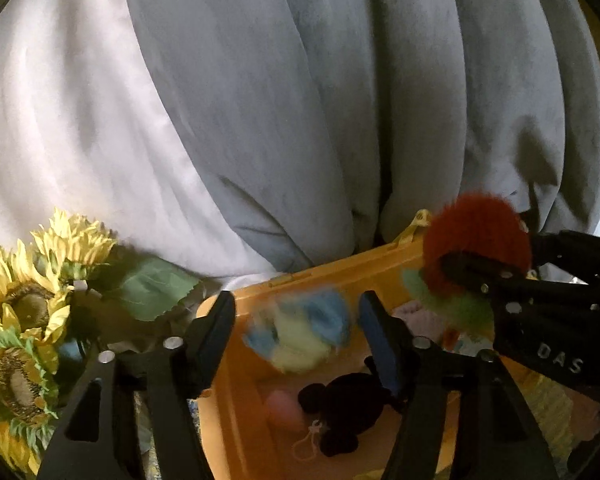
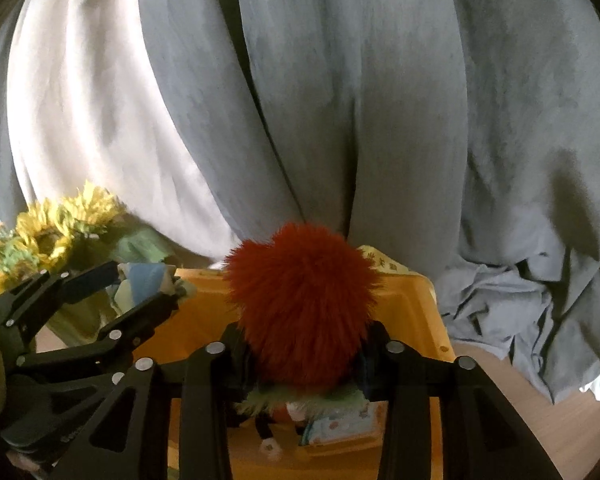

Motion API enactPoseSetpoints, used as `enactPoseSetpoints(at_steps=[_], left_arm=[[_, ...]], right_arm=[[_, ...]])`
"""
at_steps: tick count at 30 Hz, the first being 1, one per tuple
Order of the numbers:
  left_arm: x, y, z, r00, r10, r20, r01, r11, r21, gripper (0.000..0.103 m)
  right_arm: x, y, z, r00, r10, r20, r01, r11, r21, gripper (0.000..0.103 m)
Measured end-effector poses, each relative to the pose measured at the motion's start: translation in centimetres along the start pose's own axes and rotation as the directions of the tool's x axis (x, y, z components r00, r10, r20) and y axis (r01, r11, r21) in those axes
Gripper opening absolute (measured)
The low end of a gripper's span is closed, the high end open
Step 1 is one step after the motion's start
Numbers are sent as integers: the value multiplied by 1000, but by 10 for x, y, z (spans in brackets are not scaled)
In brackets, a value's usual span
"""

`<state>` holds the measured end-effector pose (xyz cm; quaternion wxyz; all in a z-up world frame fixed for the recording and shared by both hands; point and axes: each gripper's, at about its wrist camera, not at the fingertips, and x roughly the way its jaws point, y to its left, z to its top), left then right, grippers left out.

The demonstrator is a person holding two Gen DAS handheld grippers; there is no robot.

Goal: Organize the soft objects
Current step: 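Open both tools to drop the blue cloth and red plush into the crate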

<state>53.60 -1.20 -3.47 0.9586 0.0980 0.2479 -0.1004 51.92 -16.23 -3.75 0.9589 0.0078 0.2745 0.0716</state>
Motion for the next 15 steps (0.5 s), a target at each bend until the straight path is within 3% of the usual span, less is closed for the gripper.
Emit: enactPoseSetpoints(at_steps=[4,9,12,15], left_arm=[[4,1,-1,1000,2,-8,-2,1000,-12,70],[-8,2,-3,1000,29,6,-29,999,-22,78],[-21,3,-4,997,71,23,-70,997,-30,80],[-38,5,-4,992,114,45,-113,993,-41,88]], right_arm=[[5,-4,0,999,-38,-7,38,999,1,64],[3,-11,0,997,-79,-9,79,997,24,69],[-4,-11,-2,996,-93,2,93,995,19,69],[-16,-8,-3,995,-101,20,101,995,10,72]])
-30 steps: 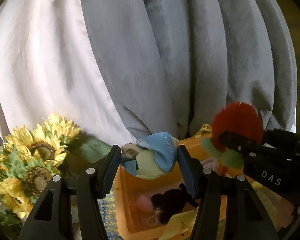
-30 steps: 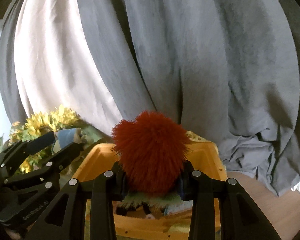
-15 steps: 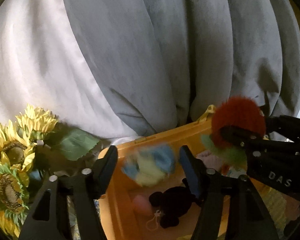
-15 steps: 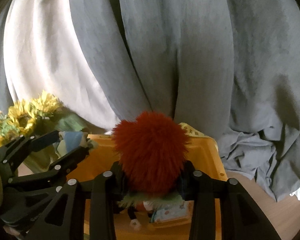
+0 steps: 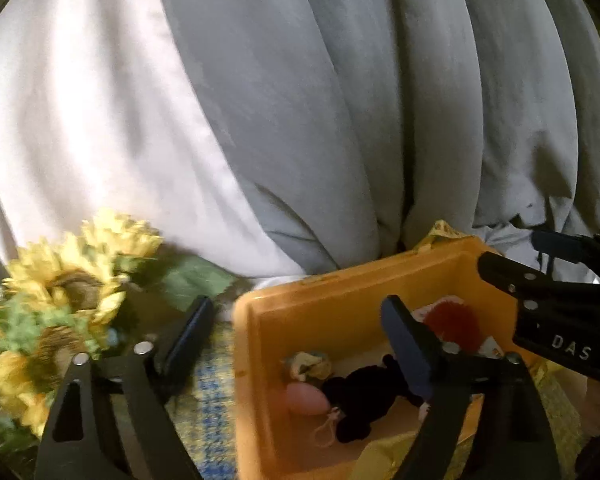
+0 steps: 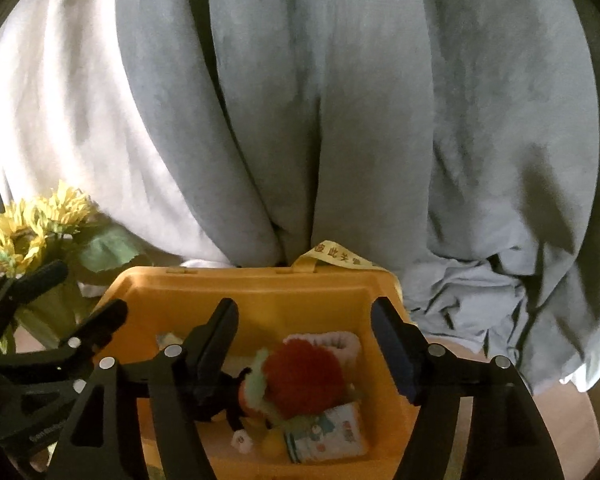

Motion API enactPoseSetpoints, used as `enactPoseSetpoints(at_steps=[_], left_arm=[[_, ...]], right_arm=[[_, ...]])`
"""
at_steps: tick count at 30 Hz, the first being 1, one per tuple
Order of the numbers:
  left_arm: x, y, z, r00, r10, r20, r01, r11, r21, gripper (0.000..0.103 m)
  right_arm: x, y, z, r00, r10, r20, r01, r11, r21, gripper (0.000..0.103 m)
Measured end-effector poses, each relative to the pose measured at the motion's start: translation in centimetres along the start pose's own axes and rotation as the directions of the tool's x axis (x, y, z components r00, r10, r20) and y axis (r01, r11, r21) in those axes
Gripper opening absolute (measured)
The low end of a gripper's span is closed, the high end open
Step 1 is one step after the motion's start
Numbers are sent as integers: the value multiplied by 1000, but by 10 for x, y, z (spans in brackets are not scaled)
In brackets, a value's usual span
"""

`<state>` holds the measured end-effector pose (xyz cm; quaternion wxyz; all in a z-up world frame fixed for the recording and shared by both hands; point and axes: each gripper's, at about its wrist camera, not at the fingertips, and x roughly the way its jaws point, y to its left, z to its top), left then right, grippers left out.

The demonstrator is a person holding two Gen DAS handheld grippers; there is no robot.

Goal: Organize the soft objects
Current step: 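Open both tools to drop the blue cloth and red plush into the crate, then move the open right tool back toward the white napkin on the runner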

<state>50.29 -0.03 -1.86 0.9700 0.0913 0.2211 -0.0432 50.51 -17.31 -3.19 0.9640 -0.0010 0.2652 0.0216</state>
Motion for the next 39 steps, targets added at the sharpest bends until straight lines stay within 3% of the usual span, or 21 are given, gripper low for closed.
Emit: enactPoseSetpoints(at_steps=[9,19,39], left_arm=[[-57,10,-7,996,68,50,-66,997,-39,95],[-107,22,-36,995,98,2,-98,990,-102,97],[-172,32,-112,975,171,-140,-184,980,-81,100]], right_arm=[[-53,8,-6,997,2,71,-2,1000,-1,80],[-100,21,-26,995,11,103,-9,1000,-23,80],[-148,58,-98,994,108,-30,-110,991,-71,80]])
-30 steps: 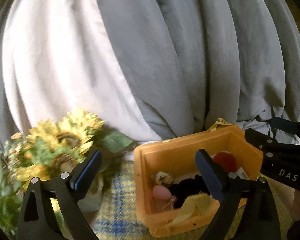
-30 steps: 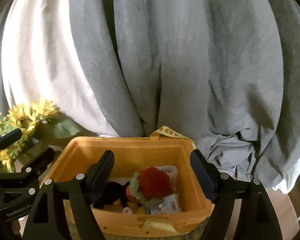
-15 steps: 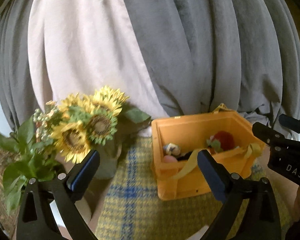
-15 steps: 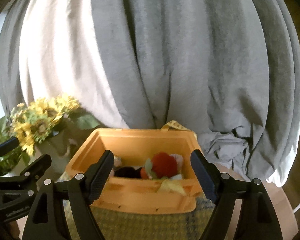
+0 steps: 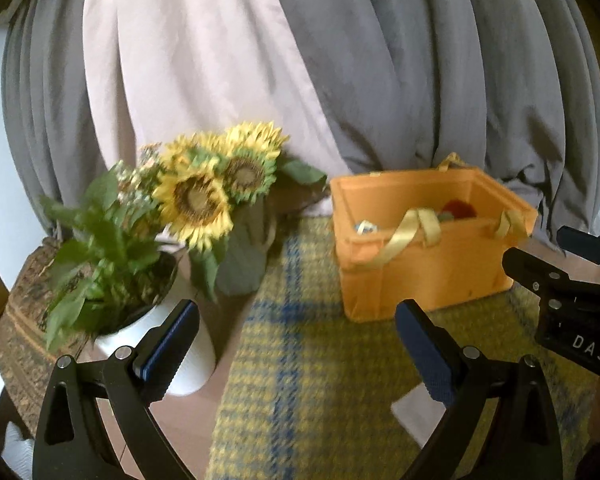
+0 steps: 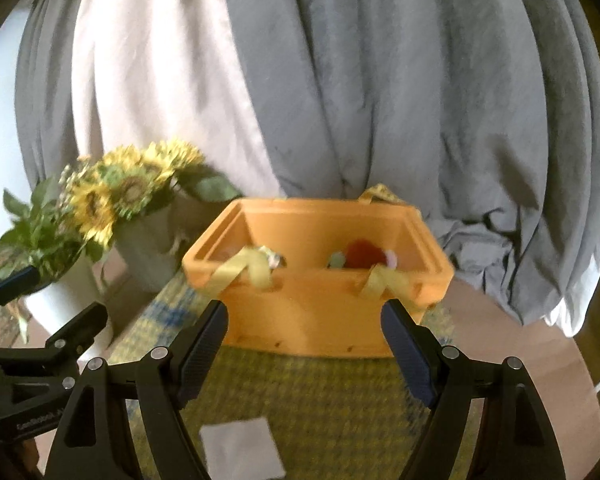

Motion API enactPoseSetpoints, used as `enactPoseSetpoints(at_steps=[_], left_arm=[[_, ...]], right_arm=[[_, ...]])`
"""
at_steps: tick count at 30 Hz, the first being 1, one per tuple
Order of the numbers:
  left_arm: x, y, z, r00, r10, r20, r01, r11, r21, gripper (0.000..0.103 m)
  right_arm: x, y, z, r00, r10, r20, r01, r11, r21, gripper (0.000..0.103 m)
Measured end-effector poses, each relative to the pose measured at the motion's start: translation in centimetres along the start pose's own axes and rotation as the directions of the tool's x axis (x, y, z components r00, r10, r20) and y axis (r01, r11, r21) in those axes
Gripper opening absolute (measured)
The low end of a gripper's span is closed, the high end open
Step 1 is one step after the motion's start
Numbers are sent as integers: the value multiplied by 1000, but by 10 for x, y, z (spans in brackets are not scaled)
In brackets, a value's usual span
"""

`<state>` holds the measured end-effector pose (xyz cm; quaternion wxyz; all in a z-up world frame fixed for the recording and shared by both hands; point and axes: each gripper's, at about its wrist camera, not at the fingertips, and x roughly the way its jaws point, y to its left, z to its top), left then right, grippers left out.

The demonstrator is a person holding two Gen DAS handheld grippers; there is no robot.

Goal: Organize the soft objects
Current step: 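Move the open right tool back toward the white napkin on the runner, then close the right tool on the white napkin's edge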

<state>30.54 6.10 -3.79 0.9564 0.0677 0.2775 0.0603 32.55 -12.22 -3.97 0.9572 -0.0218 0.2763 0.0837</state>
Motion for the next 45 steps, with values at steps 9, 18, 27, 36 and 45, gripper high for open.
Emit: enactPoseSetpoints(at_steps=[9,18,27,36,45], left_arm=[[-3,7,-38,995,6,-98,-2,999,46,100],[3,7,-69,982,6,-191,4,999,50,100],[24,2,-90,965,3,-262,12,998,57,100],[48,-3,-97,953,-13,-302,33,998,62,100],[62,-1,-103,944,-21,-329,41,998,54,100]], right_arm=[[-1,19,-35,993,54,-101,-57,998,-32,80],[12,32,-65,975,84,-205,-98,993,-59,80],[41,29,-90,948,87,-307,-99,995,-23,78],[65,23,-104,932,97,-349,-105,994,-4,69],[83,27,-116,911,100,-401,-107,994,4,49]])
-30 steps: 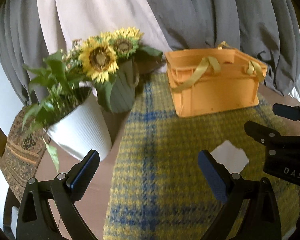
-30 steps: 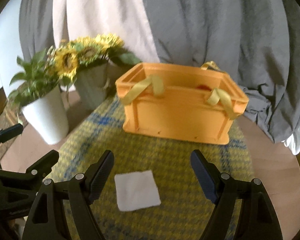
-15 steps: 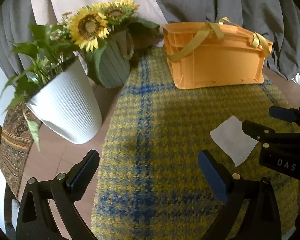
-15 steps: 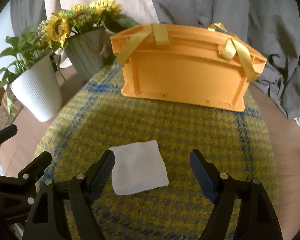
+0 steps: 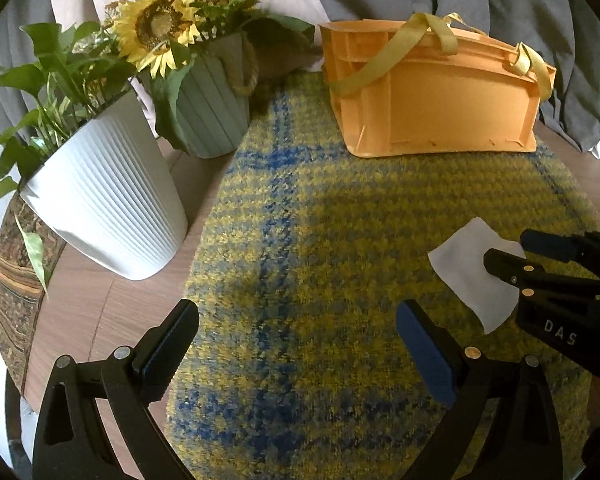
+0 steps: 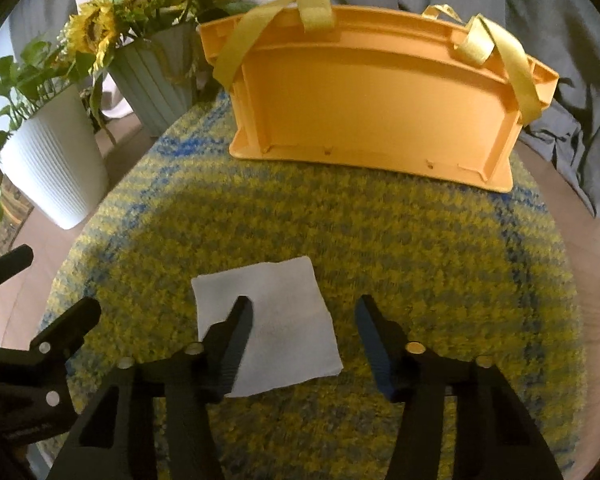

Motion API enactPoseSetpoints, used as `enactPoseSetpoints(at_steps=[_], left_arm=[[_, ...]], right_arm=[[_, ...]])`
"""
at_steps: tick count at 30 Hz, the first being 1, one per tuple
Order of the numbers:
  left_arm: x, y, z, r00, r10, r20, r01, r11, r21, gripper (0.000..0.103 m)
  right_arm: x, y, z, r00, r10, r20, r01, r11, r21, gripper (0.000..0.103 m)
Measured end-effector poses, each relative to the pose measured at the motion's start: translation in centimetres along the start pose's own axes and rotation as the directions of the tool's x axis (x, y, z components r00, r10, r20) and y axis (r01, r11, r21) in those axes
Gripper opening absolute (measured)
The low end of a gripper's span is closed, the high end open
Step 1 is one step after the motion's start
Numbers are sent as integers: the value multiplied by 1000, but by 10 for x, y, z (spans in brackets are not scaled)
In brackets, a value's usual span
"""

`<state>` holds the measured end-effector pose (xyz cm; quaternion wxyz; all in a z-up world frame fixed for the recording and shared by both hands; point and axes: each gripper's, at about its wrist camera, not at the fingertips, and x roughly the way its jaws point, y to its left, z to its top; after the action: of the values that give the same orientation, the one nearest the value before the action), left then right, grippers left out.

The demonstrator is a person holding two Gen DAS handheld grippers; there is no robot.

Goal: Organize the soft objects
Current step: 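Close the right tool on the white napkin's edge, then lift the white napkin with the right tool and carry it over the crate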

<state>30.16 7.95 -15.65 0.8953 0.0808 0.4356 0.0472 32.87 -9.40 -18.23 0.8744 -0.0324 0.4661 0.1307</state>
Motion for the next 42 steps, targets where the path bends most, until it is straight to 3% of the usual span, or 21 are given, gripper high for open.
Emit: enactPoseSetpoints(at_steps=[3,5,12,31,42], left_arm=[[1,-1,-1,1000,-5,-4,5,1000,3,100],[1,-1,-1,1000,-7,-3,7,1000,5,100],[-2,1,-1,1000,-13,-2,13,1000,1,100],[-40,2,19,995,-16,99,16,1000,-4,101],[-73,1,43,979,-32,204,34,999,-7,102]], right_arm=[[3,1,-4,1000,-1,-10,1,1000,-4,45],[5,1,-6,1000,4,-19,-4,1000,0,33],[2,2,-10,1000,17,-15,-17,1000,3,10],[-64,12,-1,993,14,119,-15,1000,11,9],[-94,4,14,973,-8,231,-3,999,45,9]])
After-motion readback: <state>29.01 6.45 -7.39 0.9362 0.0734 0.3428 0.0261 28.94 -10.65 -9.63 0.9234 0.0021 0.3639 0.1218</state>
